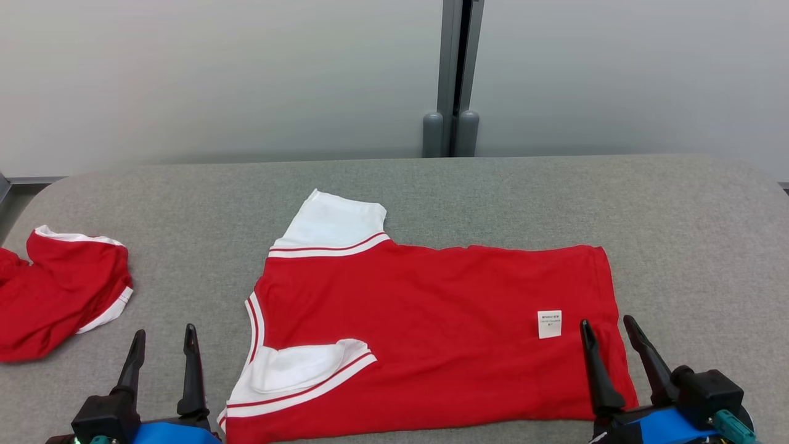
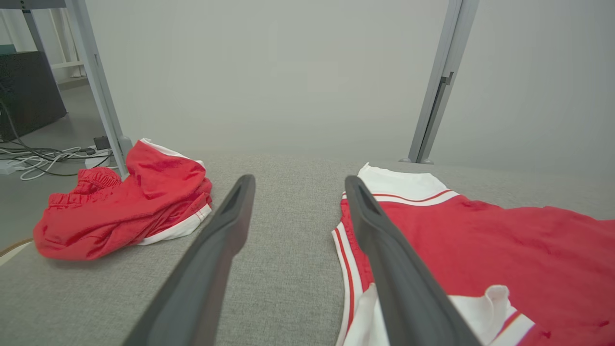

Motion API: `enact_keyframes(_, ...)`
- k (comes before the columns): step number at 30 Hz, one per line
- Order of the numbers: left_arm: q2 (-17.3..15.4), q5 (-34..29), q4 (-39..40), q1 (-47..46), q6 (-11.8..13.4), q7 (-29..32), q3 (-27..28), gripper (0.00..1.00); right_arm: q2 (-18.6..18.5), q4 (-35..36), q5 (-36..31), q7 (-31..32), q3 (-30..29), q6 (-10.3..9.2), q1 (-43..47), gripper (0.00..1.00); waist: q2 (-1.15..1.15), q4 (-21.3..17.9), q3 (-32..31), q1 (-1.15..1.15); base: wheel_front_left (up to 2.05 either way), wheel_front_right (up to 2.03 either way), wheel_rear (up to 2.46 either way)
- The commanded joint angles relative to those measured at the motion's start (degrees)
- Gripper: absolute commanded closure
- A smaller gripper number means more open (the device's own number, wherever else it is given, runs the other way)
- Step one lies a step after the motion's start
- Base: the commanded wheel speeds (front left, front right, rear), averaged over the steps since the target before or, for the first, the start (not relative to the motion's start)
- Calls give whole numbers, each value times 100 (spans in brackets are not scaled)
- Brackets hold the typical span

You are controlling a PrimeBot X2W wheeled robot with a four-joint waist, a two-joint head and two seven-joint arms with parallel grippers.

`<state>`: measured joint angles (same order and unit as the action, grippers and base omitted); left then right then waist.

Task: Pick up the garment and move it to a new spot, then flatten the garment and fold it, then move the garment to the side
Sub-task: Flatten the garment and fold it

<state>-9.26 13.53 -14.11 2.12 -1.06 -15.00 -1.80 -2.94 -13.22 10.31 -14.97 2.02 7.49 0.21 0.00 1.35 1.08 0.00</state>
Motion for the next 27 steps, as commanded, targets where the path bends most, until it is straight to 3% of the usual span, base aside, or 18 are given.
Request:
enact_keyframes(1,-1,-17,-4,26,-32,-24,44,0,4,-22,57,-30,-15,1,48,0,0,5,-1,0,0,0,0)
enact_keyframes(8,9,-19,-44,-3,-55,-24,70,0,2,-112,40,-29,-39,1,7,0,0,-13,34,0,0,0,0)
enact_keyframes(14,-215,-64,-84,-576,-188,7,46,0,-46,-147,-167,54,-121,1,-491,0,0,-107,244,0,0,0,0)
enact_keyframes(27,-1034,234,-672,-3733,-624,1053,-529,0,-991,-786,-253,851,189,1,-3064,0,0,-541,1533,0,0,0,0)
